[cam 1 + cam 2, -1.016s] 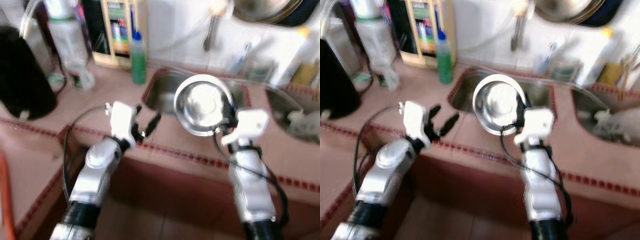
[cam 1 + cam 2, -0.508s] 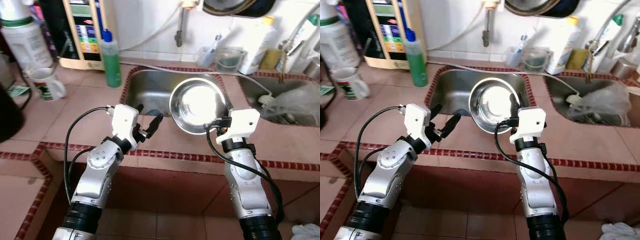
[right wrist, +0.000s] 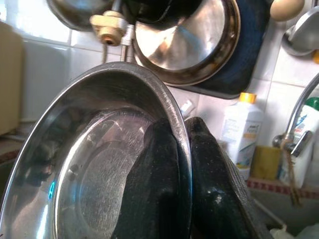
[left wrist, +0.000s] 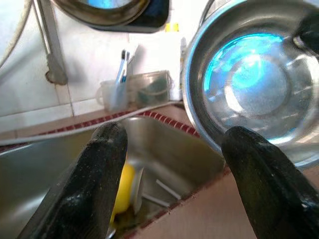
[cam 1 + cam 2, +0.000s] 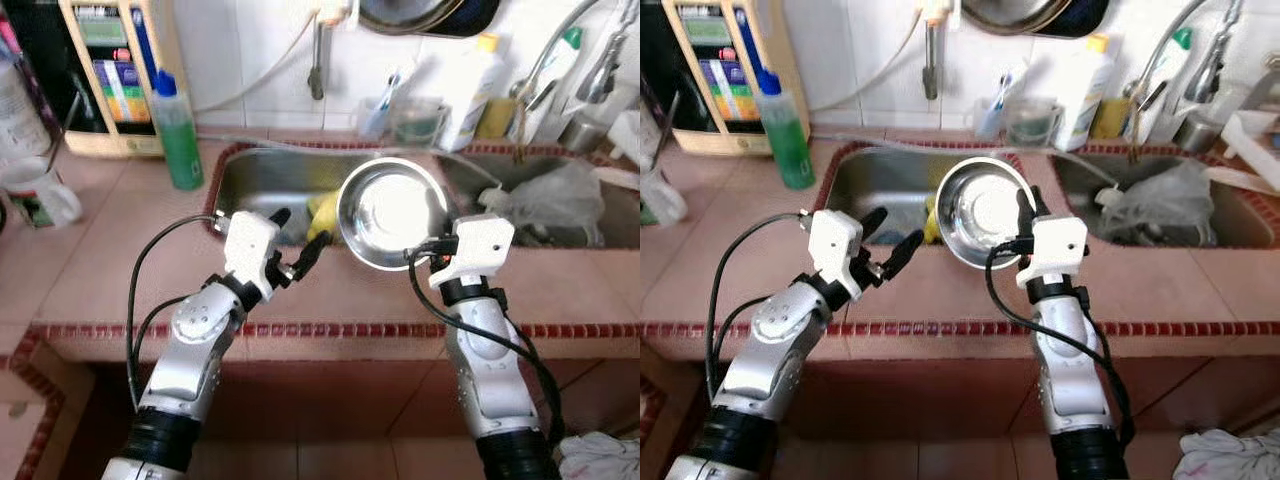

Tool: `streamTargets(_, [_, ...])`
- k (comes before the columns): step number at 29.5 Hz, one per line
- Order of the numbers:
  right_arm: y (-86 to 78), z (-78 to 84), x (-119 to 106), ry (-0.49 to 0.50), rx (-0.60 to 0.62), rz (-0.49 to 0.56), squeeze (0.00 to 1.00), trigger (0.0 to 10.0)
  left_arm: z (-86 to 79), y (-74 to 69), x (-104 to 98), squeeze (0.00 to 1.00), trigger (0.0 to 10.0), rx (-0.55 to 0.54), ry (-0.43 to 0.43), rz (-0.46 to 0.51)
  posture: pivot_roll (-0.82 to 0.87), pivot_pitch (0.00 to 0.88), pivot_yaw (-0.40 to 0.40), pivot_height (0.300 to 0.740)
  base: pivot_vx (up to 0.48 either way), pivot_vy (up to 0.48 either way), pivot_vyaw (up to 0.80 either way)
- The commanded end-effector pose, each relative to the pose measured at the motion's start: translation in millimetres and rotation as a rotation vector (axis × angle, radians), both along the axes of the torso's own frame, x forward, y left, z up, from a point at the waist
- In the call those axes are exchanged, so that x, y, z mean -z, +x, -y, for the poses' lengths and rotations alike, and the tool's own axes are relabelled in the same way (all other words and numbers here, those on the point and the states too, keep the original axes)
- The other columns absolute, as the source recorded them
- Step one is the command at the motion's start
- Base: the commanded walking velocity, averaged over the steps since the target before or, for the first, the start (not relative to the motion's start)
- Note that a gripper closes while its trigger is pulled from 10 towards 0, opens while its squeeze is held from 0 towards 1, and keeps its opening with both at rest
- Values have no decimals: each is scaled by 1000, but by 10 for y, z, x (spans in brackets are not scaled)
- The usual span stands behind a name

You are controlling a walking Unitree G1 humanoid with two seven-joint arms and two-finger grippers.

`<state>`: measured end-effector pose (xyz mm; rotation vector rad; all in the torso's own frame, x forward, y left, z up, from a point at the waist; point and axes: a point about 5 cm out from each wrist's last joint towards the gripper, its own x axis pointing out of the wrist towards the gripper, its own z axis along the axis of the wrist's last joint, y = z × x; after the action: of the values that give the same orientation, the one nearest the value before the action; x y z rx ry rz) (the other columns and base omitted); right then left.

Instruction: Kitchen organization

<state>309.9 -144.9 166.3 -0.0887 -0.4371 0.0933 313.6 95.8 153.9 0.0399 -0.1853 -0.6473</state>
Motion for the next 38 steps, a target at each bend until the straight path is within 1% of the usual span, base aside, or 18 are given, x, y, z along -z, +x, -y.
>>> streamTargets(1, [29,-55,-41,7,-13,17,0,10000,-52,9,-15,0,10000,-7,24,15,42,0,-18,740,386,0,0])
streamTargets(14, [31,-55,-29,10,-8,15,0,10000,-41,12,-31,0,10000,4,23,21,38,0,-9,740,387,0,0])
streamTargets(15, [31,-57,-25,11,-7,13,0,10000,-39,13,-27,0,10000,4,17,11,38,0,-9,740,281,0,0])
streamTargets(16, [32,-58,-23,11,-7,13,0,10000,-39,14,-22,0,10000,4,13,3,38,0,-9,740,0,0,0])
streamTargets(18, [37,-54,-5,13,-1,2,0,10000,-30,6,-27,0,10000,15,-27,-17,38,0,-7,740,0,0,0])
streamTargets(20, [40,-51,2,16,2,-4,0,10000,-30,5,-33,0,10000,14,-24,-13,37,0,-5,740,0,0,0])
streamTargets(21, [48,-42,24,28,10,-23,0,10000,-28,1,-37,0,10000,16,-19,-9,37,0,-4,740,0,0,0])
streamTargets(22, [75,-12,106,70,35,-87,0,10000,-20,-10,-34,0,10000,26,-8,-8,37,0,-4,740,0,0,0])
streamTargets(23, [75,-12,106,70,35,-87,0,10000,-20,-10,-34,0,10000,26,-8,-8,37,0,-4,740,0,0,0])
streamTargets(24, [88,9,151,89,48,-118,0,10000,-13,-20,-36,0,10000,34,0,-6,40,0,-4,740,0,0,0])
streamTargets(26, [97,40,192,99,65,-142,0,10000,-8,-37,-47,0,10000,44,4,3,41,0,-4,740,0,0,0])
streamTargets(27, [125,111,288,110,109,-214,0,10000,3,-69,-44,0,10000,63,17,0,44,0,-1,740,0,0,0])
streamTargets(28, [142,158,352,103,137,-264,0,10000,13,-99,-39,0,10000,79,28,2,44,0,-1,740,0,0,0])
streamTargets(31, [148,199,392,75,150,-292,0,10000,40,-156,-25,0,10000,106,61,16,44,0,0,740,0,0,0])
streamTargets(33, [161,276,416,95,176,-332,0,10000,81,-239,4,0,10000,143,86,10,47,0,7,740,0,0,0])
streamTargets(36, [173,326,410,95,202,-339,0,10000,120,-291,22,0,10000,164,105,8,43,0,14,740,0,0,0])
streamTargets(38, [195,371,410,126,216,-357,0,10000,184,-371,38,0,10000,205,121,2,38,0,21,740,0,0,0])
